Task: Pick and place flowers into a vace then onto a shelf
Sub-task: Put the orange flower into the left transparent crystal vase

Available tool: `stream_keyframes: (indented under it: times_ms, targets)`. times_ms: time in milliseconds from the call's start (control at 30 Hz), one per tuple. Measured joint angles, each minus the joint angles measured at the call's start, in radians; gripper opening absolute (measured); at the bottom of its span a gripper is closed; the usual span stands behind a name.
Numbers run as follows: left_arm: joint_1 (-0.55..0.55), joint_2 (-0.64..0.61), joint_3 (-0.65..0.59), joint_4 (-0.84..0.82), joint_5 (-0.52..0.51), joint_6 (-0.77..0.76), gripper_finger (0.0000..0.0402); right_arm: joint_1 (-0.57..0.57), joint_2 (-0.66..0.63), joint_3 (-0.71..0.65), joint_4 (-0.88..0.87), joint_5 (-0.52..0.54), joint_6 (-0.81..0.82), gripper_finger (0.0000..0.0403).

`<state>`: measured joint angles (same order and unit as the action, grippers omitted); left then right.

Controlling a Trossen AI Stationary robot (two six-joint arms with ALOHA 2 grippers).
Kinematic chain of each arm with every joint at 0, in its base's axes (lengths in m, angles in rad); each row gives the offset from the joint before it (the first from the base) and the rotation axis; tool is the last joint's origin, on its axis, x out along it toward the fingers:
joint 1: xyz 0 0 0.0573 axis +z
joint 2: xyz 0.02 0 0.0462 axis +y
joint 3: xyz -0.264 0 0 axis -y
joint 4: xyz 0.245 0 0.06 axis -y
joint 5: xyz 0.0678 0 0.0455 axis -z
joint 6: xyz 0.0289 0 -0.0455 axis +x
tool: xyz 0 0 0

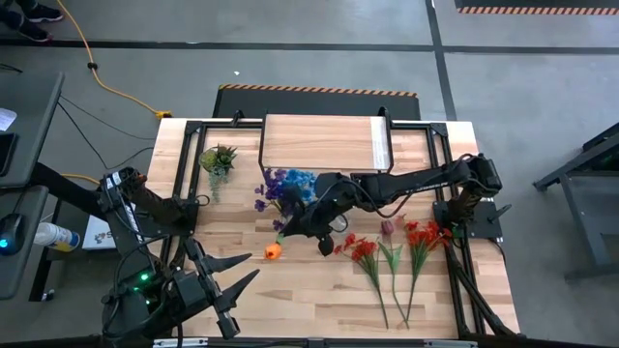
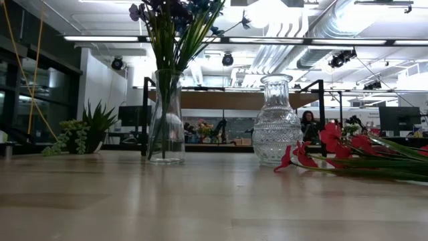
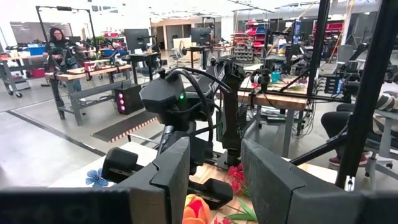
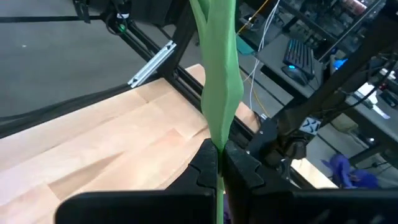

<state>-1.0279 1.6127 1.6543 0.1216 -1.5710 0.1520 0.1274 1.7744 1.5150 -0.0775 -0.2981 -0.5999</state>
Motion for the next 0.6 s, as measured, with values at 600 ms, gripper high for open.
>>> stream_keyframes:
  times_ms: [600]
  targets:
    - [0.0,0.0,0.0,-0.001,0.0,0.0,0.0177,-0.006,0.013,0.0,0.015,-0.002,0.106,0.0]
